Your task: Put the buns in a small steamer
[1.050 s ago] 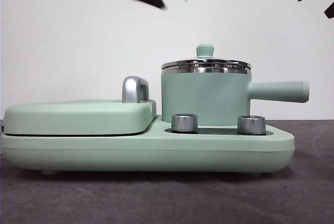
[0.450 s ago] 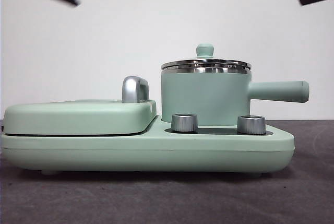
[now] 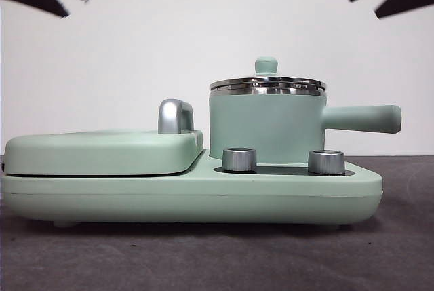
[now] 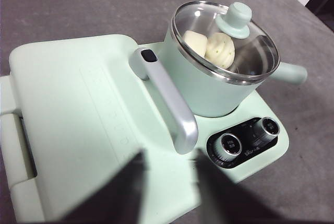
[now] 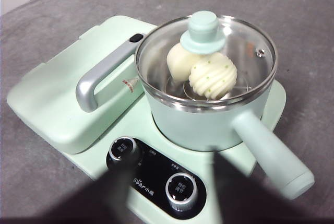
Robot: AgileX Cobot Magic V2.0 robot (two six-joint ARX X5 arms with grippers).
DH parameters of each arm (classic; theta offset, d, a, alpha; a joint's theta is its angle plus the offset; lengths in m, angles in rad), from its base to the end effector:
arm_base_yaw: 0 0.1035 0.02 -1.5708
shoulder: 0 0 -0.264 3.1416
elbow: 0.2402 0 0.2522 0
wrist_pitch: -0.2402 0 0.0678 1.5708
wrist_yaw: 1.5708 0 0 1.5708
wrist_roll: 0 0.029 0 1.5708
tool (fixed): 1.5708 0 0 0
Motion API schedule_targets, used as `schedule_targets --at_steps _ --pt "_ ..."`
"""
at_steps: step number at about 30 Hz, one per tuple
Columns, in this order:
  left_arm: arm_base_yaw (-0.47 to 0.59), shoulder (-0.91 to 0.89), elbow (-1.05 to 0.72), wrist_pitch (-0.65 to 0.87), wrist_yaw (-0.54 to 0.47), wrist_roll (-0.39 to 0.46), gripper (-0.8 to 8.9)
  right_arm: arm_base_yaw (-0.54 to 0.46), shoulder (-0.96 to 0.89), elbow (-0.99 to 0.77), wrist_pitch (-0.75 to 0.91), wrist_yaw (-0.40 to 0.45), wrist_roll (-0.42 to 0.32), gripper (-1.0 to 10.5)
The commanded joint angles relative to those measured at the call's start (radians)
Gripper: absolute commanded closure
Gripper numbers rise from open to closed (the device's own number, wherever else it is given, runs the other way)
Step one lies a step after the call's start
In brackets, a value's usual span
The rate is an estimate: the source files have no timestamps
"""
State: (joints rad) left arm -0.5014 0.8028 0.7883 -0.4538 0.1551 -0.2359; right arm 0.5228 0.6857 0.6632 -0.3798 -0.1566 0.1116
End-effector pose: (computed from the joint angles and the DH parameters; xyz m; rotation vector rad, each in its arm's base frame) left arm 0.1456 -0.0849 0.3063 -0.1411 0.5424 -0.5849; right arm 0.1283 0.0791 0.2874 0.0312 0.4398 0.6464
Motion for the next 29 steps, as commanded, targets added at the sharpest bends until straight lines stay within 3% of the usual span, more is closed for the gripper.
schedule_targets --at_steps 1,3,14,15,17,20,25,29 --pt "-0.003 0.005 0.015 0.003 -0.002 0.002 8.07 0.005 0.003 0.014 0.043 0.001 0.006 9.3" --pt "-0.003 0.003 0.015 -0.024 -0.002 0.0 8.07 0.006 0.002 0.014 0.042 -0.032 0.011 9.3" --pt "-0.005 0.001 0.014 -0.028 -0.002 0.0 8.07 0.005 -0.003 0.014 0.047 -0.027 0.009 9.3" --pt "-0.007 -0.008 0.014 -0.035 -0.001 0.01 8.07 0.005 -0.002 0.014 0.047 -0.027 0.009 9.3" --pt "0.014 -0.037 0.009 -0.033 -0.009 0.132 8.07 0.005 -0.002 0.014 0.047 -0.027 0.009 9.3" --pt "0.094 -0.113 -0.065 0.035 -0.009 0.172 8.06 0.005 -0.002 0.014 0.047 -0.027 0.009 9.3" --pt "0.285 -0.34 -0.31 0.233 -0.011 0.15 8.07 0.005 -0.002 0.014 0.05 -0.027 0.008 9.3" --pt "0.401 -0.53 -0.498 0.309 -0.072 0.153 8.06 0.005 -0.003 0.014 0.05 -0.027 0.008 9.3"
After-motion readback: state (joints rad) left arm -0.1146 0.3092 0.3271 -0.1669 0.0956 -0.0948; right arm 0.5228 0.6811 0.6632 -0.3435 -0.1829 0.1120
